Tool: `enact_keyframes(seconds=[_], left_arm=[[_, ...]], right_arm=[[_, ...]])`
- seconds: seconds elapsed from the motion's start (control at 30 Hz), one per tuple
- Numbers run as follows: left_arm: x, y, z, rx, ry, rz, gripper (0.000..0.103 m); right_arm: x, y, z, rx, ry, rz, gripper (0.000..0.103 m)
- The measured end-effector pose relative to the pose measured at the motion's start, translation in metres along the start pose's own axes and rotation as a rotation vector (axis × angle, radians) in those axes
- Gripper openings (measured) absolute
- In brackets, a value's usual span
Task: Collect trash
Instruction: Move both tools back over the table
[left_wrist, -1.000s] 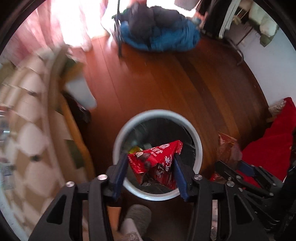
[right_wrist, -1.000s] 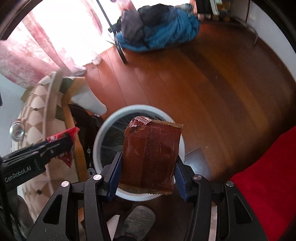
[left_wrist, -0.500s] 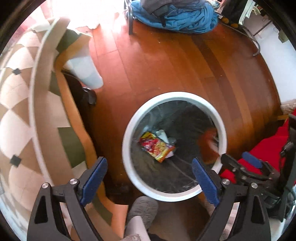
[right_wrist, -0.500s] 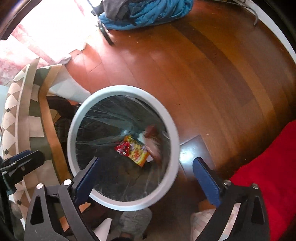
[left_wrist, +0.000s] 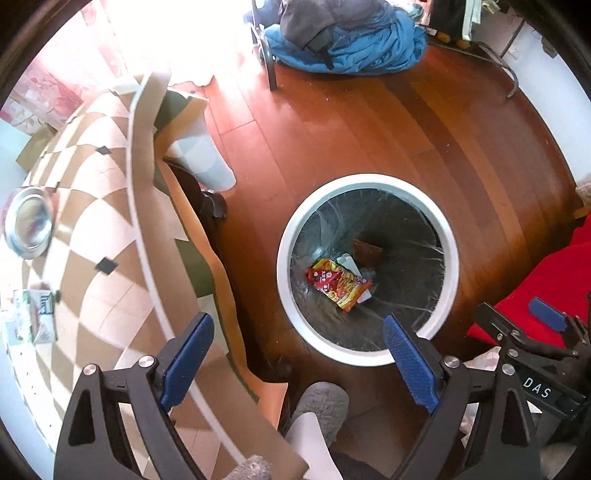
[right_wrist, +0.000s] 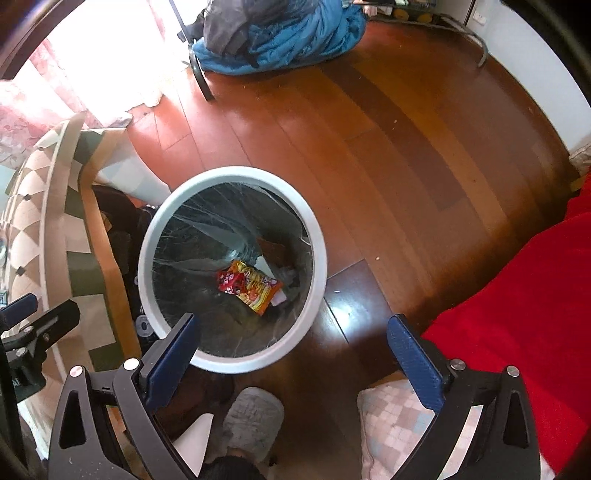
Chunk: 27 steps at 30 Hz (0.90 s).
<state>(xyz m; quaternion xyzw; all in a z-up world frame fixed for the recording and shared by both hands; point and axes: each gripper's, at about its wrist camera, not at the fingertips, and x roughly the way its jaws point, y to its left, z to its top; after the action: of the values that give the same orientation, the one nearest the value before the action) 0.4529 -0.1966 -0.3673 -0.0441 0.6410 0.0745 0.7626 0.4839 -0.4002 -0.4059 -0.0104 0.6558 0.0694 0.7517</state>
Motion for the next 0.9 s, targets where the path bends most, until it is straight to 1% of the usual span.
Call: enact_keyframes(seconds=[0.17,0.4,0.63,0.67,0.73,0.77,0.8,0.9], left_arm=[[-0.03,0.002,-0.011,-0.006,-0.036,-0.019,0.094],[-0.076,0.013,-0.028,-0.024,-0.103,-0.043,0.094],[-0.135,0.035,-0.049,-0.056,-0.193,-0.071,0.094],[-0.147,0.041,-0.052,-0.066,-0.212,-0.072,0.094],[-0.165,0.051,-0.055,-0.08,-0.238,-0.07,0.094],[-0.175,0.057,-0.057,-0.087,-0.253,-0.069,0.094],[-0.187,0.067,-0.059,-0.1,-0.277,-0.065,0.094],[-0.209,0.1,-0.065,-0.145,-0.331,-0.041,0.094]], right_arm=[[-0.037,0.003,-0.01,0.019,-0.039,-0.002,0.102],[-0.097,0.012,-0.024,0.007,-0.106,0.002,0.102],[-0.17,0.03,-0.037,0.008,-0.192,0.049,0.102],[-0.186,0.036,-0.039,0.004,-0.213,0.063,0.102],[-0.204,0.048,-0.04,-0.009,-0.238,0.088,0.102],[-0.219,0.06,-0.041,-0.029,-0.257,0.102,0.102],[-0.225,0.067,-0.04,-0.045,-0.265,0.113,0.102],[-0.247,0.11,-0.039,-0.132,-0.277,0.156,0.102]])
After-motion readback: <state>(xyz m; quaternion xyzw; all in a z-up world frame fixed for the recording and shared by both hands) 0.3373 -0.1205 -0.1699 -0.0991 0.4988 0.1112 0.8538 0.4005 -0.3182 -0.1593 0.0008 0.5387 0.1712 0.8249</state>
